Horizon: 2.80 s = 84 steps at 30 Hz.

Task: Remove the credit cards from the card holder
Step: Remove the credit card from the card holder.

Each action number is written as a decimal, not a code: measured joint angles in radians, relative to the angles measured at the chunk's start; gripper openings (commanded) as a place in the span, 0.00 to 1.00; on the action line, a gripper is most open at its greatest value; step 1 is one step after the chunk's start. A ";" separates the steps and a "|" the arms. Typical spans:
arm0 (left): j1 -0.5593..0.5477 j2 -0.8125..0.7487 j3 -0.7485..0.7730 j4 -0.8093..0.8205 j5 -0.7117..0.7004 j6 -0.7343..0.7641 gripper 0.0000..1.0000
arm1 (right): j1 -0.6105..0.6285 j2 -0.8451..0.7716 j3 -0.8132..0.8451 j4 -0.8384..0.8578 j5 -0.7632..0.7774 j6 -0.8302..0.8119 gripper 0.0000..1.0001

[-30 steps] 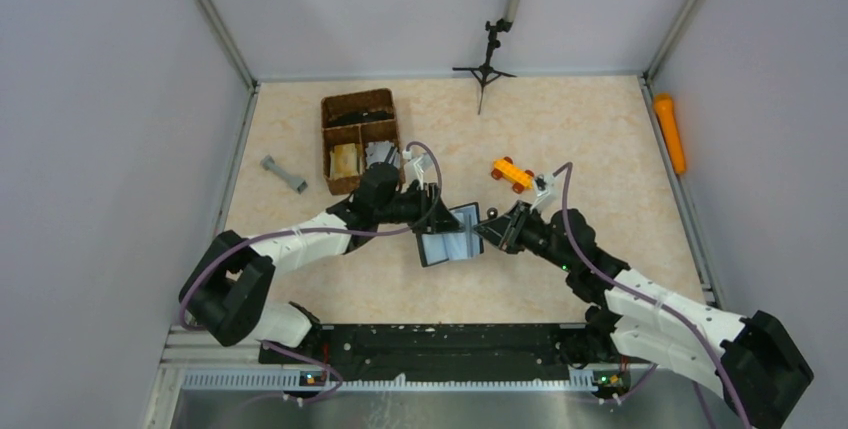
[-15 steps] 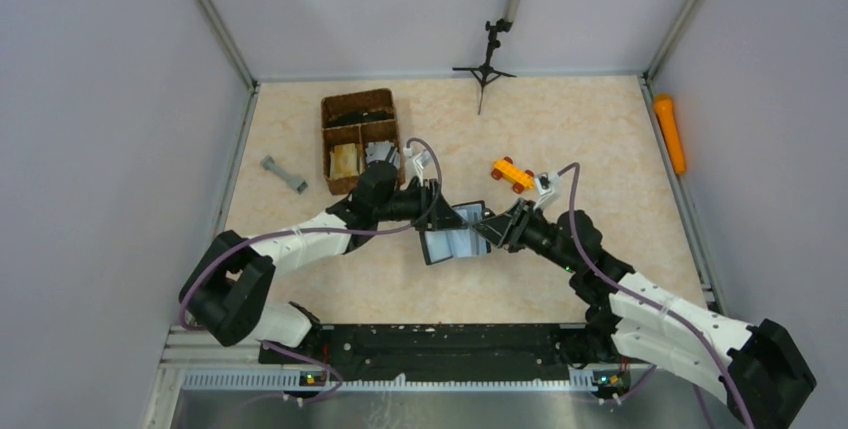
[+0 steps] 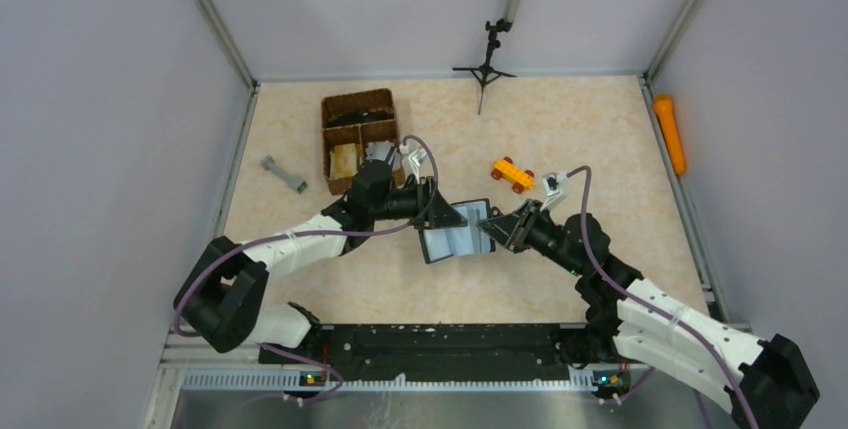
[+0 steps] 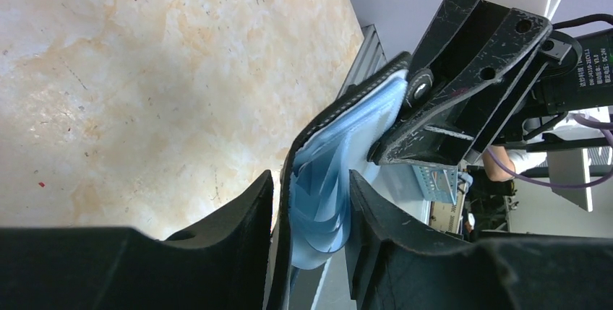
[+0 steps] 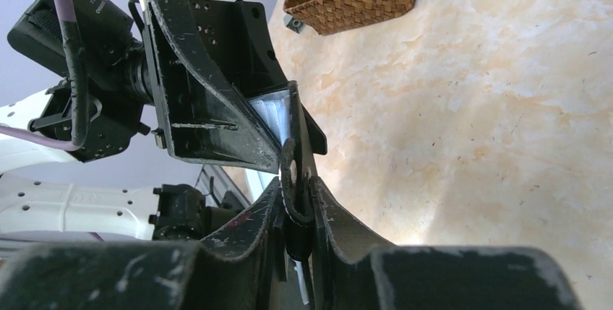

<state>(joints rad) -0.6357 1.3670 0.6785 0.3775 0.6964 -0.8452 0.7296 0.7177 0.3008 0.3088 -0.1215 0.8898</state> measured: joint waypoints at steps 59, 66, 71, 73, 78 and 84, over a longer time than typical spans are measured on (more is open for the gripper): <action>-0.137 0.049 0.173 -0.477 -0.440 0.208 0.52 | 0.000 -0.018 0.026 -0.147 0.155 0.227 0.00; -0.124 0.033 0.173 -0.582 -0.528 0.229 0.80 | 0.000 -0.006 0.020 -0.192 0.203 0.207 0.00; -0.114 -0.039 0.170 -0.648 -0.593 0.237 0.83 | 0.000 0.030 0.010 -0.206 0.235 0.206 0.00; -0.107 -0.069 0.166 -0.657 -0.608 0.239 0.84 | 0.000 0.035 -0.006 -0.206 0.240 0.208 0.00; -0.078 -0.120 0.142 -0.668 -0.615 0.242 0.91 | -0.001 0.037 -0.060 -0.204 0.265 0.221 0.00; -0.065 -0.102 0.111 -0.662 -0.537 0.264 0.71 | -0.005 0.045 -0.130 -0.206 0.278 0.248 0.03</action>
<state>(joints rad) -0.7006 1.2648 0.7898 -0.2848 0.1589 -0.5816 0.7242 0.7628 0.1711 0.1032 0.1570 1.1381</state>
